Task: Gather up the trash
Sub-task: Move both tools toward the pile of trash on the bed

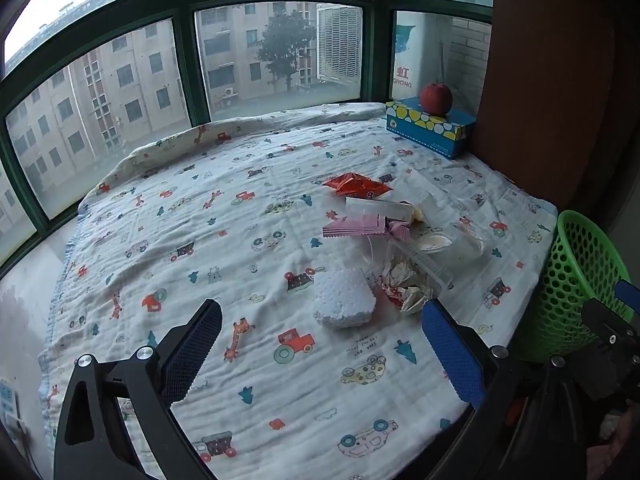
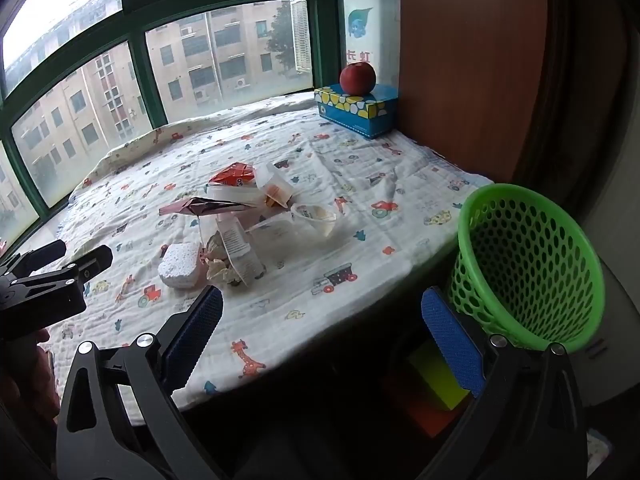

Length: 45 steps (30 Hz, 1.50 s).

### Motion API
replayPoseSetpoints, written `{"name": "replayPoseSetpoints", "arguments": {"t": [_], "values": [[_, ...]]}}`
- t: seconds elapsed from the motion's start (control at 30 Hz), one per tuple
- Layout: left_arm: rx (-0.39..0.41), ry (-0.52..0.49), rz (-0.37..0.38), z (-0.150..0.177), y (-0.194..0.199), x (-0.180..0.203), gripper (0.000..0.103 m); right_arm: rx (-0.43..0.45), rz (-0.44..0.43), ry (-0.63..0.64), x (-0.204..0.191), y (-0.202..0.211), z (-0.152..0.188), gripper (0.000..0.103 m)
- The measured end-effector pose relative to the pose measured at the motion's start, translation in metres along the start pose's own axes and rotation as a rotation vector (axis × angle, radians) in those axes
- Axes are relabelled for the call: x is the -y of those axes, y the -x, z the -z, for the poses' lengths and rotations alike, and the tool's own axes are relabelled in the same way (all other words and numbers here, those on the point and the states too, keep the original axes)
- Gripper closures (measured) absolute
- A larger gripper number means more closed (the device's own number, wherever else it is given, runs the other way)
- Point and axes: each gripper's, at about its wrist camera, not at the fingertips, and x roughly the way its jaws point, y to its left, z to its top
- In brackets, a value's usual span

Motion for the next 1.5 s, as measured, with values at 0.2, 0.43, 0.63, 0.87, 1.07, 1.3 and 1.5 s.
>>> {"name": "replayPoseSetpoints", "arguments": {"t": [0.2, 0.43, 0.63, 0.87, 1.07, 1.3, 1.5], "values": [[0.001, 0.002, 0.000, -0.001, -0.002, -0.001, 0.006, -0.002, -0.003, -0.003, 0.002, -0.001, 0.001, 0.005], [0.001, 0.005, -0.001, -0.002, -0.003, -0.002, 0.006, -0.009, 0.001, 0.002, -0.003, -0.005, -0.003, 0.005], [0.000, 0.004, -0.006, -0.003, -0.006, -0.002, 0.006, -0.010, -0.002, 0.002, -0.004, -0.006, -0.004, 0.005], [0.003, 0.007, -0.011, -0.007, -0.007, -0.004, 0.006, -0.008, -0.003, 0.006, -0.007, -0.008, -0.006, 0.005], [0.002, 0.009, -0.012, -0.009, -0.008, -0.005, 0.006, -0.008, -0.007, 0.004, -0.007, -0.009, -0.009, 0.005], [0.000, 0.011, -0.010, -0.010, -0.010, -0.006, 0.006, -0.009, -0.007, 0.002, -0.006, -0.010, -0.009, 0.005], [0.003, 0.006, -0.004, -0.011, -0.011, -0.004, 0.006, -0.003, 0.004, -0.009, -0.004, -0.009, -0.012, 0.005]]}}
